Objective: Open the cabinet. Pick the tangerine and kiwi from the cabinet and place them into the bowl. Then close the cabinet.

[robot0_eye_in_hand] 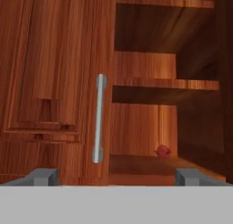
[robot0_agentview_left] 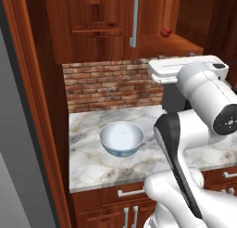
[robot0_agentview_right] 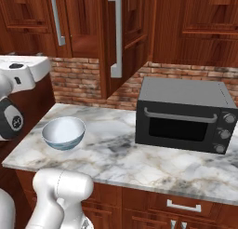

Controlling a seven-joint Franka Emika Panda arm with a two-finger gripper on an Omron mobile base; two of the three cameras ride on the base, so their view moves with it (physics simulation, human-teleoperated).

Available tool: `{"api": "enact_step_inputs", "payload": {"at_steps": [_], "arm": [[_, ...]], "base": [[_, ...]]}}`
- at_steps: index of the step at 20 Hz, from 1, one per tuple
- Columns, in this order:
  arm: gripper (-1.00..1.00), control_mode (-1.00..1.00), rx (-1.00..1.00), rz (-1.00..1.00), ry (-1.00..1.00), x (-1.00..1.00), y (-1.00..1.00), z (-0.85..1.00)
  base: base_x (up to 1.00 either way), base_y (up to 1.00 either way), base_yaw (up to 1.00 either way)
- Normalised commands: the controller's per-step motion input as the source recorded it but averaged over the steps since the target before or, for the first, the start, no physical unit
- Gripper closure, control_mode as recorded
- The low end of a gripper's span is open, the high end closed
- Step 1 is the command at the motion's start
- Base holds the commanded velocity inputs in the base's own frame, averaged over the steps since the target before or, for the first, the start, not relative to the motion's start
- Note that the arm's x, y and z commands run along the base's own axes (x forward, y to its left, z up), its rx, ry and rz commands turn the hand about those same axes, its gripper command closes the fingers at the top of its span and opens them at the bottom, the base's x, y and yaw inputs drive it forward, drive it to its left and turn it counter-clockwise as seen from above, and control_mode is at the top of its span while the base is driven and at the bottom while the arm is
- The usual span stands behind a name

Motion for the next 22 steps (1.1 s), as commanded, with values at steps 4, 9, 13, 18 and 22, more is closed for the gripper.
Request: {"api": "enact_step_inputs", "payload": {"at_steps": [4,9,13,18,22], "arm": [[-1.0,-1.0,-0.02,0.06,0.0,0.66,0.34,0.05],[-1.0,-1.0,0.0,0.02,0.0,0.79,0.22,0.04],[-1.0,-1.0,0.0,0.0,0.0,0.89,0.17,0.1],[-1.0,-1.0,0.0,0.0,0.0,0.9,0.07,0.17],[-1.0,-1.0,0.0,0.0,0.0,0.88,0.0,0.17]], "base": [[0.0,0.0,0.0],[0.0,0.0,0.0],[0.0,0.0,0.0],[0.0,0.0,0.0],[0.0,0.0,0.0]]}}
